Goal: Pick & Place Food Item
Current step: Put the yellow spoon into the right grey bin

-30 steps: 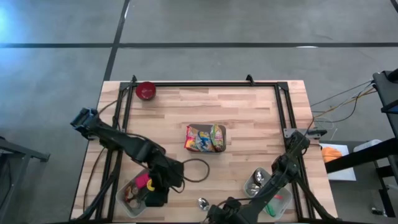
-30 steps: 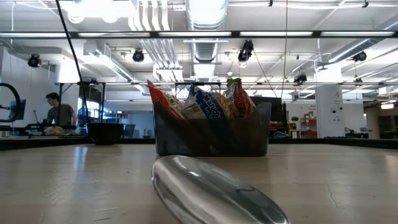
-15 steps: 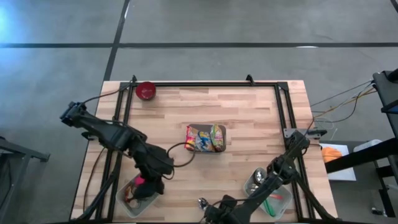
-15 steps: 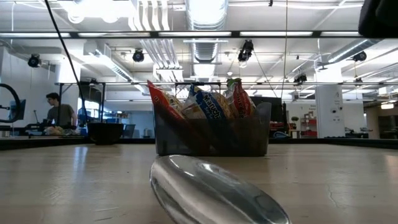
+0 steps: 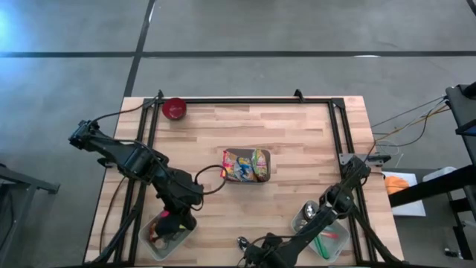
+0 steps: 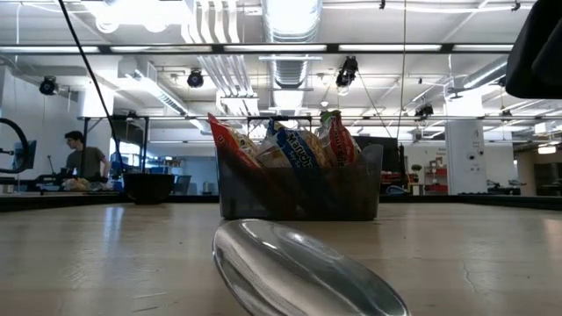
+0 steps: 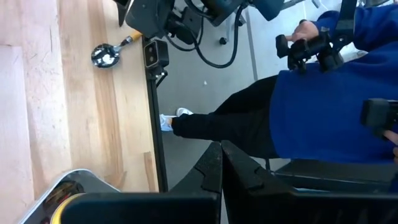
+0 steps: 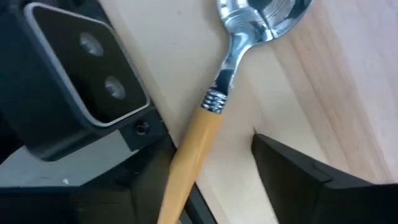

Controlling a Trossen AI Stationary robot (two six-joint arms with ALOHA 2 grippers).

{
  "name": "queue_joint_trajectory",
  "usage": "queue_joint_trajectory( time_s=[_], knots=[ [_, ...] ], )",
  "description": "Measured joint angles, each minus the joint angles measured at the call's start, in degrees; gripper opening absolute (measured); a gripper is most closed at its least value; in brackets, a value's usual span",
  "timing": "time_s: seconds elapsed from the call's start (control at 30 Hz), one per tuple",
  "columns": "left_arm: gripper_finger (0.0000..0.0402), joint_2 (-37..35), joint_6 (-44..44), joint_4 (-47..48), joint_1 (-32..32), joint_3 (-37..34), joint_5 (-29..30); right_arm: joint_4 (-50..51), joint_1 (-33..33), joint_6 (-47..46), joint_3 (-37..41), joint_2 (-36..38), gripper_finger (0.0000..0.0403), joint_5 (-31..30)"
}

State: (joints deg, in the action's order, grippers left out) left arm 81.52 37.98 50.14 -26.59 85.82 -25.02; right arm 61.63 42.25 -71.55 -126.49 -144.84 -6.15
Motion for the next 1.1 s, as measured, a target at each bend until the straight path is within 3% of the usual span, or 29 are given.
queue_joint_trajectory(
  time_s=[0.1, 0.4, 1.1],
  knots=[
    [0.0000, 0.00, -0.02, 0.10, 0.00, 0.00, 0.01, 0.43, -0.59, 0.18, 0.35, 0.02, 0.0208, 0.36],
    [0.0000, -0.02, -0.04, 2.66, -0.07, 0.00, 0.01, 1.20, -2.21, -0.45, 2.15, 0.00, 0.0037, 1.39],
    [0.0000, -3.11, -0.85, 4.19, -0.07, 0.00, 0.36, 1.93, -2.81, -1.09, 1.78, 1.63, 0.0036, 0.29]
  ],
)
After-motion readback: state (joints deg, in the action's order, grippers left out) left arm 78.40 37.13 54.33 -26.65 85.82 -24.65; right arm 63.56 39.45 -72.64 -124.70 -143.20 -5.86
